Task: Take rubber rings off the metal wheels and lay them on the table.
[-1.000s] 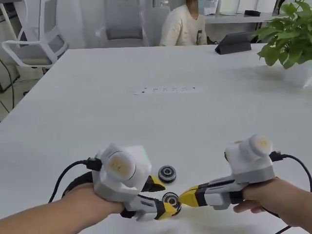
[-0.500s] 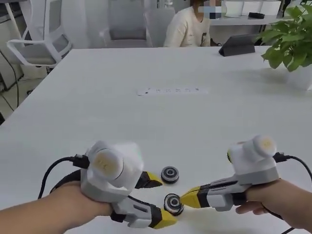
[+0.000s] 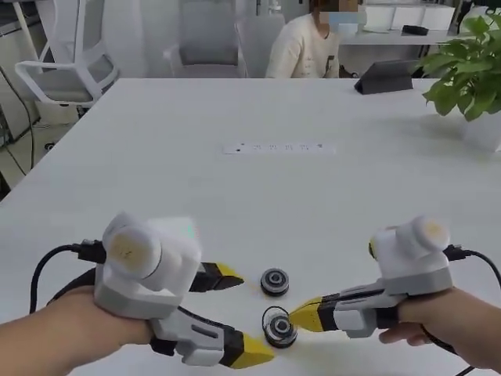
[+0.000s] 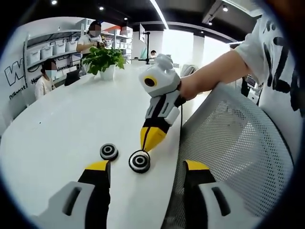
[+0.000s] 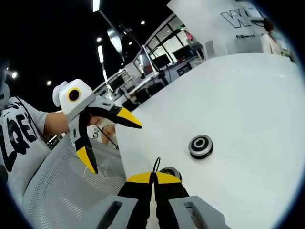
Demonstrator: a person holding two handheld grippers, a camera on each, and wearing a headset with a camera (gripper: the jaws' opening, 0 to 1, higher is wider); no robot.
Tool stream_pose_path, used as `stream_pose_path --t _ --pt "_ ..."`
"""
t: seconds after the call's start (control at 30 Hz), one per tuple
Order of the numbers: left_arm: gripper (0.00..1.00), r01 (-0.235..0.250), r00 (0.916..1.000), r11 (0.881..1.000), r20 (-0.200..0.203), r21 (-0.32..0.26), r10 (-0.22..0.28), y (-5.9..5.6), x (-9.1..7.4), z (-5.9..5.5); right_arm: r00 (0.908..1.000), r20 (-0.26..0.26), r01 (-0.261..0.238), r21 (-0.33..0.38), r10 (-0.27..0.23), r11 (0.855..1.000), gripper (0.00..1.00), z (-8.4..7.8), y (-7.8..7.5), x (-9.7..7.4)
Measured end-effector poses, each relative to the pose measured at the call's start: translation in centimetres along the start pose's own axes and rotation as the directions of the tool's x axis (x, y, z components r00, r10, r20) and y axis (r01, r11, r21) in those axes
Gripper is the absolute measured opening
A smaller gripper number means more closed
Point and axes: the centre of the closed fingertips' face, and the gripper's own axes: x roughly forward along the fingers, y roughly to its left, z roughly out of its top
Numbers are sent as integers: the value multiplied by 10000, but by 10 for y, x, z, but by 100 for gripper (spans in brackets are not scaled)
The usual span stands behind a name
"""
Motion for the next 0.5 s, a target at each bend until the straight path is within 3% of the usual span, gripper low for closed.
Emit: stream_pose_path --t 0.5 --pt "67 -761 9960 9962 432 -434 780 14 -34 -4 9998 133 -168 -106 170 9998 0 18 10 7"
